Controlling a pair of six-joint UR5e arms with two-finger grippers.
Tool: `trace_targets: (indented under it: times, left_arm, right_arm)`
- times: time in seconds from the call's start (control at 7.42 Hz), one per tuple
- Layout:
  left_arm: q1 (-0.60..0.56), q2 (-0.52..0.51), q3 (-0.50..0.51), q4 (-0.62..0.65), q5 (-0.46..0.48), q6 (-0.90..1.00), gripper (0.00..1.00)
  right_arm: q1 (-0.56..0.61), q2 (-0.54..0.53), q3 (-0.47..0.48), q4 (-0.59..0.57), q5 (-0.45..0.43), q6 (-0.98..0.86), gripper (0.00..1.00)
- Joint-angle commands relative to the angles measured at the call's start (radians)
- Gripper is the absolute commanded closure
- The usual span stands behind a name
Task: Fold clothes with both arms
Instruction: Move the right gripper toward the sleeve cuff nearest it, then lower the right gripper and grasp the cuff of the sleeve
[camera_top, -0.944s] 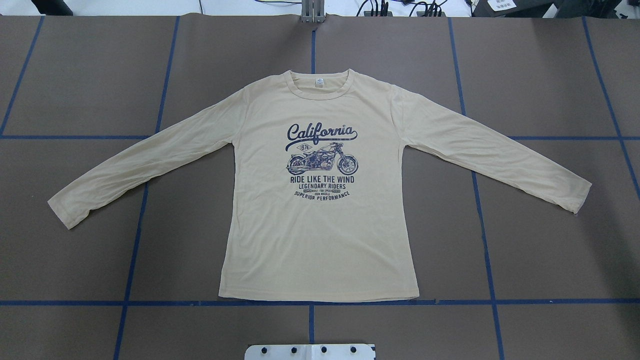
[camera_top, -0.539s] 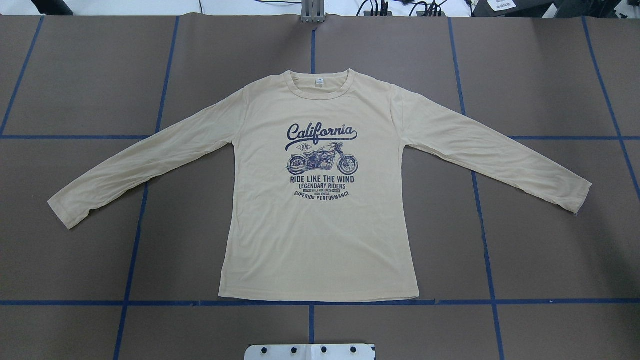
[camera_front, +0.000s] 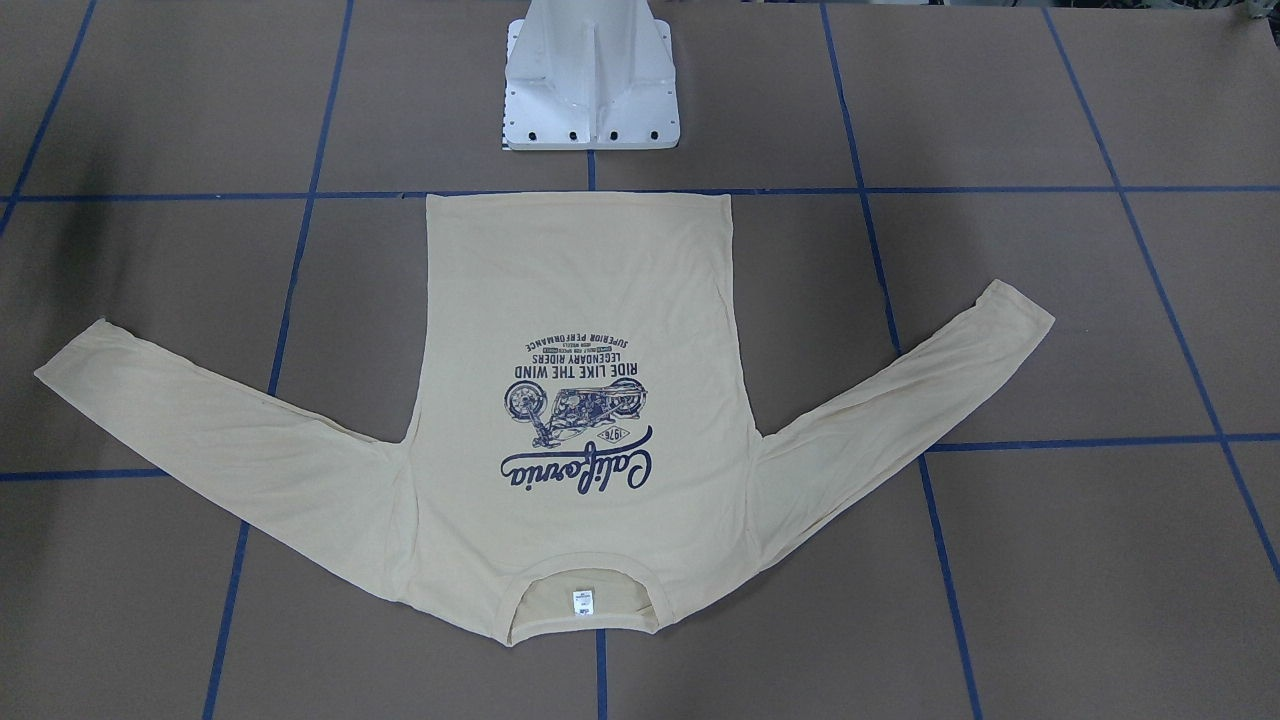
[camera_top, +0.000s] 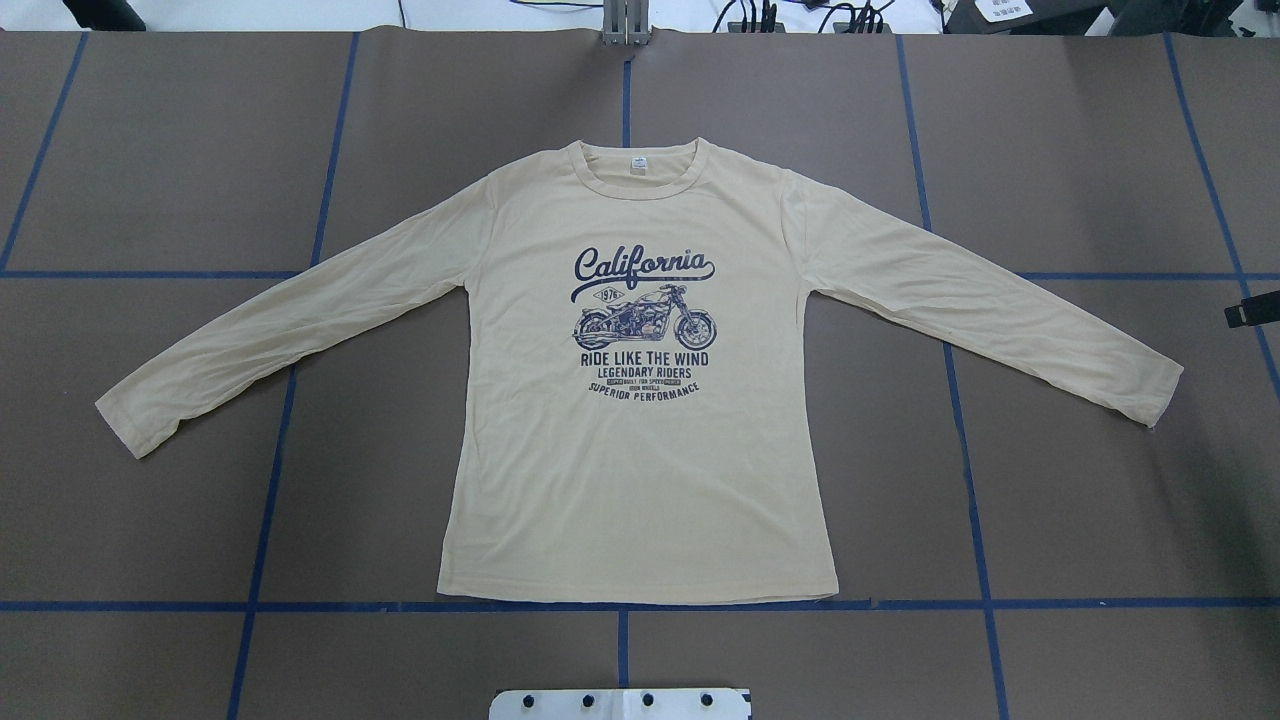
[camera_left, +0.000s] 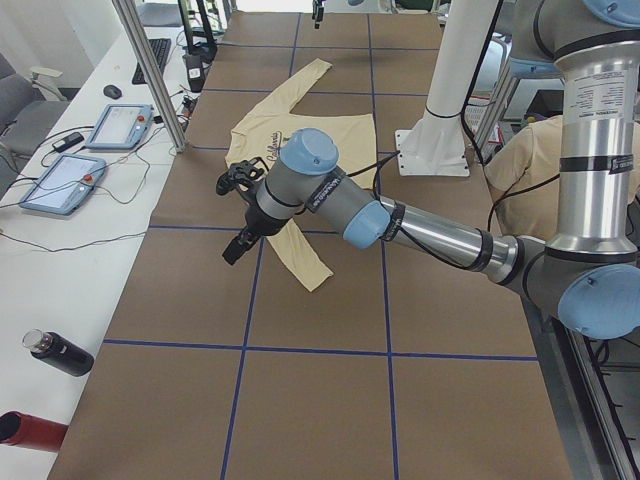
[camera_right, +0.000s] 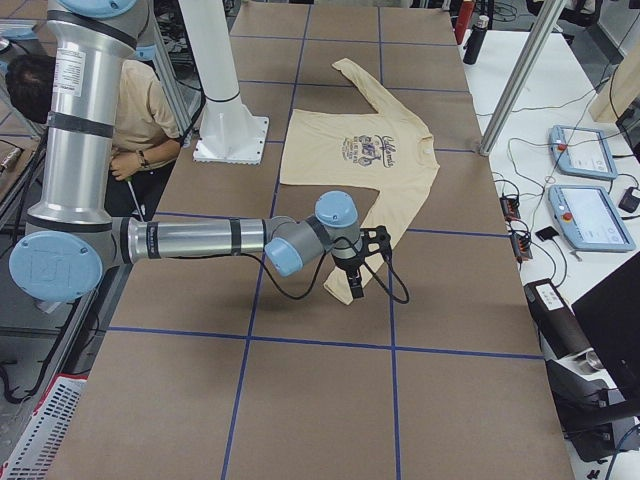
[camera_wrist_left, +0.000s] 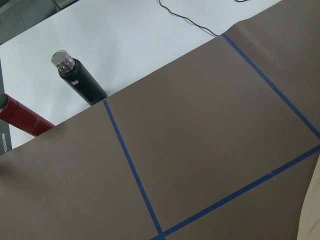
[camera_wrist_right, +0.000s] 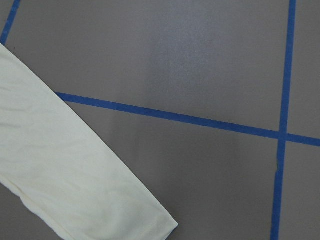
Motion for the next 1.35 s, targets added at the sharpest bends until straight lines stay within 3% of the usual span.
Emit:
trace_targets:
  times: [0.0,0.27,0.4,0.67,1.21]
  left_arm:
    - [0.000,0.001,0.000,0.000,-0.001,0.000,0.00]
    - [0.000,0.001,0.000,0.000,-0.001,0.000,0.00]
    - [0.000,0.001,0.000,-0.002,-0.001,0.000,0.00]
    - [0.000,0.001,0.002,0.000,-0.001,0.000,0.00]
    - [0.000,0.002,0.005,0.000,0.001,0.000,0.00]
  right_arm:
    - [-0.107,-0.002,-0.132,0.255,-0.088,0.163,0.02]
    - [-0.165,-0.003,-0.169,0.331,-0.140,0.255,0.13]
    - [-0.193,-0.006,-0.172,0.331,-0.169,0.262,0.22]
    - [-0.222,-0.015,-0.174,0.331,-0.192,0.262,0.30]
    - [-0.244,-0.014,-0.183,0.333,-0.223,0.262,0.31]
